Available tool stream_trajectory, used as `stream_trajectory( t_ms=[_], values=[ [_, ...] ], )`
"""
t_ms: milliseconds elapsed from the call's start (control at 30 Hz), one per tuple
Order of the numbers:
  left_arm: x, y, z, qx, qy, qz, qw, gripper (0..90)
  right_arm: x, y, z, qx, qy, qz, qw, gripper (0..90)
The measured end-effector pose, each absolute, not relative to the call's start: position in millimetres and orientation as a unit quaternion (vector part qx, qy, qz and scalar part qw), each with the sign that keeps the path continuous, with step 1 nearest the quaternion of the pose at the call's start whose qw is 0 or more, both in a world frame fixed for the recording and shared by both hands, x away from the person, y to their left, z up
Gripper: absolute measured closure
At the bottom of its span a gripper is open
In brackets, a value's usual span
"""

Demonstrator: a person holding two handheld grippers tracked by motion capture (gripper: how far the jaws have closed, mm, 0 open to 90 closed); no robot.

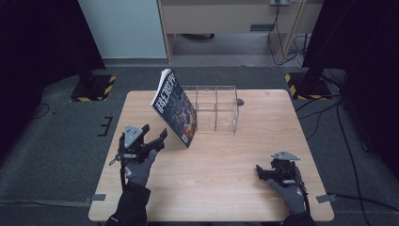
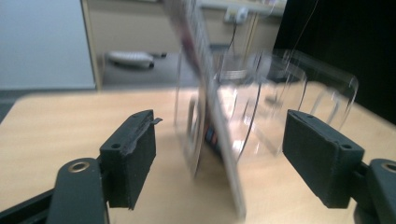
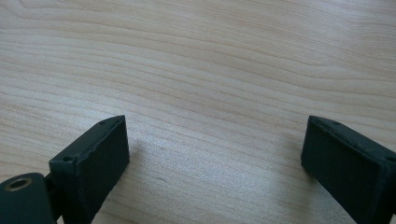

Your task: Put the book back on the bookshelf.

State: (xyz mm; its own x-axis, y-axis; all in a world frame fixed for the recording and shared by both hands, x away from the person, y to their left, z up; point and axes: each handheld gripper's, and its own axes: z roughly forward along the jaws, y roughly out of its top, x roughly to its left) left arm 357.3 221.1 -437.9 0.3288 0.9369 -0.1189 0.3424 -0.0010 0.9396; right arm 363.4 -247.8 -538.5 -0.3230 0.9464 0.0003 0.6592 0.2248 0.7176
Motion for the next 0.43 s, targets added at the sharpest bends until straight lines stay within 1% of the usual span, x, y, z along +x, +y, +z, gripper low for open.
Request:
stream_trajectory(
  t_ms=[200, 333, 433],
  values=[
    [343, 233, -481, 0.681, 0.522, 0.266, 0.439, 21.7, 363, -248, -538, 0.536, 0.749, 0.317, 0.226, 7.8],
    [338, 243, -497, 0.688, 0.547, 0.250, 0.406, 19.2, 363, -248, -538, 0.537, 0.749, 0.317, 0.226, 7.8],
    [336, 250, -508, 0.695, 0.554, 0.233, 0.395, 17.7, 363, -248, -538, 0.536, 0.749, 0.317, 0.226, 7.8]
  ],
)
